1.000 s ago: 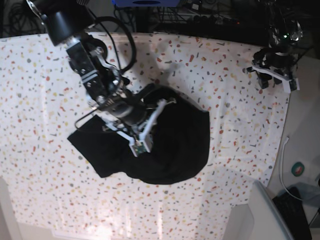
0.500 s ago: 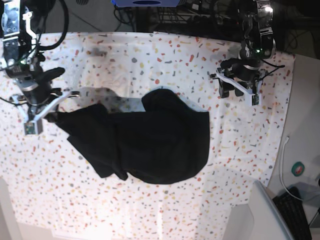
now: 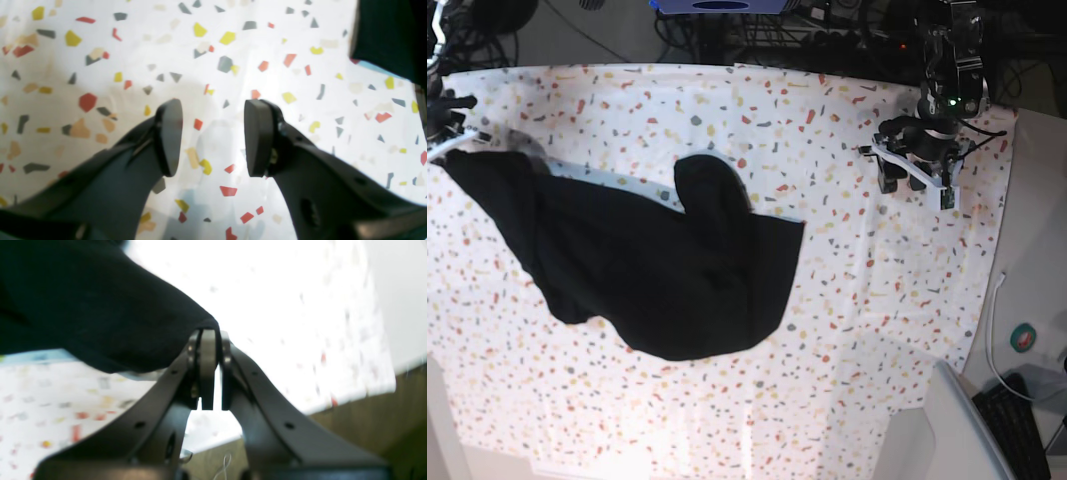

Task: Layout the t-shirt on the table in an organized manner, then fold the t-shirt properly
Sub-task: 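Grasp the bunched shirt body with the left gripper and pull it open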

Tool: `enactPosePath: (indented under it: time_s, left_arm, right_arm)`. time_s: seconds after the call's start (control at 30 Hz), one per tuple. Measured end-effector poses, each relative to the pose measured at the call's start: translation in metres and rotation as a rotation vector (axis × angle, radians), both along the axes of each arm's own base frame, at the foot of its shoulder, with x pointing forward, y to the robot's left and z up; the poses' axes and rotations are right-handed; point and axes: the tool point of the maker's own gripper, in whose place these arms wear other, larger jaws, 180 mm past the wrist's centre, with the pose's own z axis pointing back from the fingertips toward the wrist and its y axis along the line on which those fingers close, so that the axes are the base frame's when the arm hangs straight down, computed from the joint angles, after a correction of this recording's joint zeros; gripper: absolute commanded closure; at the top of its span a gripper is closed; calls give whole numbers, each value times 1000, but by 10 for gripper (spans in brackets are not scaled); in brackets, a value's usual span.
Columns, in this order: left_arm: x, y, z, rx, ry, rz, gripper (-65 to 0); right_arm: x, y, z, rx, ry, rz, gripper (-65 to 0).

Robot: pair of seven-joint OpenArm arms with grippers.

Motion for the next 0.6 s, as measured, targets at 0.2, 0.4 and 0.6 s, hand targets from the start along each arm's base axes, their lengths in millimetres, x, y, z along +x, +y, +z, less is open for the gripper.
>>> enactPosePath:
  time_s: [0.2,0.4,0.6]
  left_arm:
    - [9,-33,2,-11,-3,-96,-290]
    - [63,-134,37,-92,-94,-353,-290]
    - [112,-209,63,-118,-33,-520,-290]
  right_arm:
    - [4,-9,0,-9,-8,-25,0]
    - [9,11,-8,14,12,33,0]
    - [13,31,-15,44,22,80,0]
